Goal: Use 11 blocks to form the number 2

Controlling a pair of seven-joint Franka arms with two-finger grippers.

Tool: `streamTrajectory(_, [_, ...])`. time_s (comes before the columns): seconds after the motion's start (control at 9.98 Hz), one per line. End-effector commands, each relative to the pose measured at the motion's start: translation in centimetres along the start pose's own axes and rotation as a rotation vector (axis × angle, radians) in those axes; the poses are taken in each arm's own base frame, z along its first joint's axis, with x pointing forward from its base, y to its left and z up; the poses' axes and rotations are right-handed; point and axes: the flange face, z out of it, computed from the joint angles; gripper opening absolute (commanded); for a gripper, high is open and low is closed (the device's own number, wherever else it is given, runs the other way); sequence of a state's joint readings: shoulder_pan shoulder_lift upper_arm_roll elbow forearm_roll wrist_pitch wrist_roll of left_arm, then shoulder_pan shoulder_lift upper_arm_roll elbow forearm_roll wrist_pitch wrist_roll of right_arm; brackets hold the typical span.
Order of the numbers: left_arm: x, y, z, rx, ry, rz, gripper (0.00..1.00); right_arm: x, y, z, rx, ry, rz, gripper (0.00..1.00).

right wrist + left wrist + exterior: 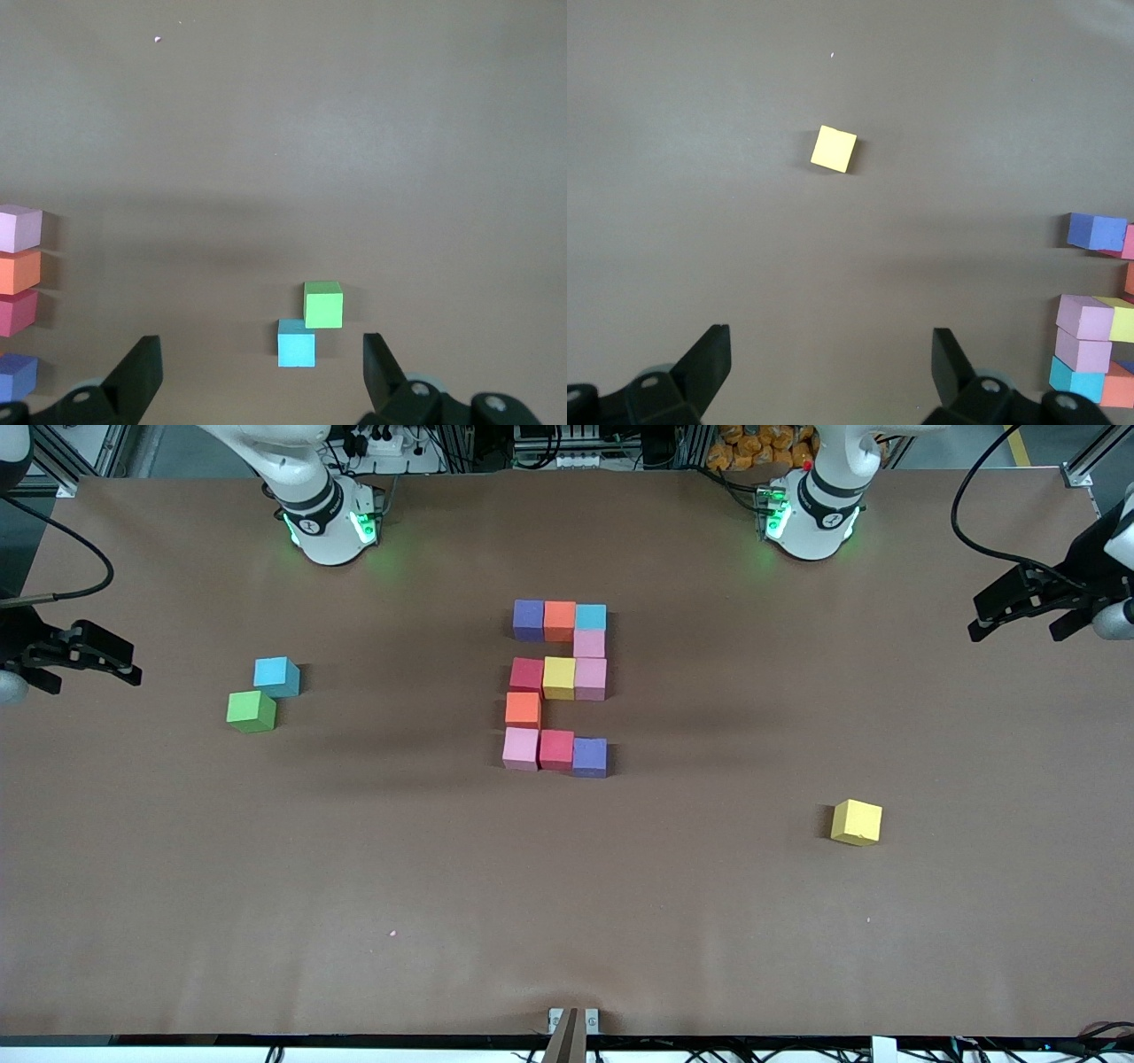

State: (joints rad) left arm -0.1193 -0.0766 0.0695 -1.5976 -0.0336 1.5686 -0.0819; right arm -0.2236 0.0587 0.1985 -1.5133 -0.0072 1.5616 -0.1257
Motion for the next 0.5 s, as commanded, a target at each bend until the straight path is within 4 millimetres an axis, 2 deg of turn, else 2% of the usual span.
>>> streamTrajectory(0.0, [-0.11,-0.05,-0.67,-0.003,0.0,0.004,1.0,0.11,0.31,-0.44,-0.014,-0.002,0.001,1.0])
streamTrajectory(0.2, [-0.17,0.19,-0.96,-0.002,0.006,0.01,1.0,0.04,1.22,-0.51,-0.024,0.0,0.006,1.0])
streamTrajectory(0.4, [-0.36,0.0,-0.92,-0.001,-0.008,0.004,1.0,0.27,0.94,-0.86,-0.025,0.011,0.003,1.0])
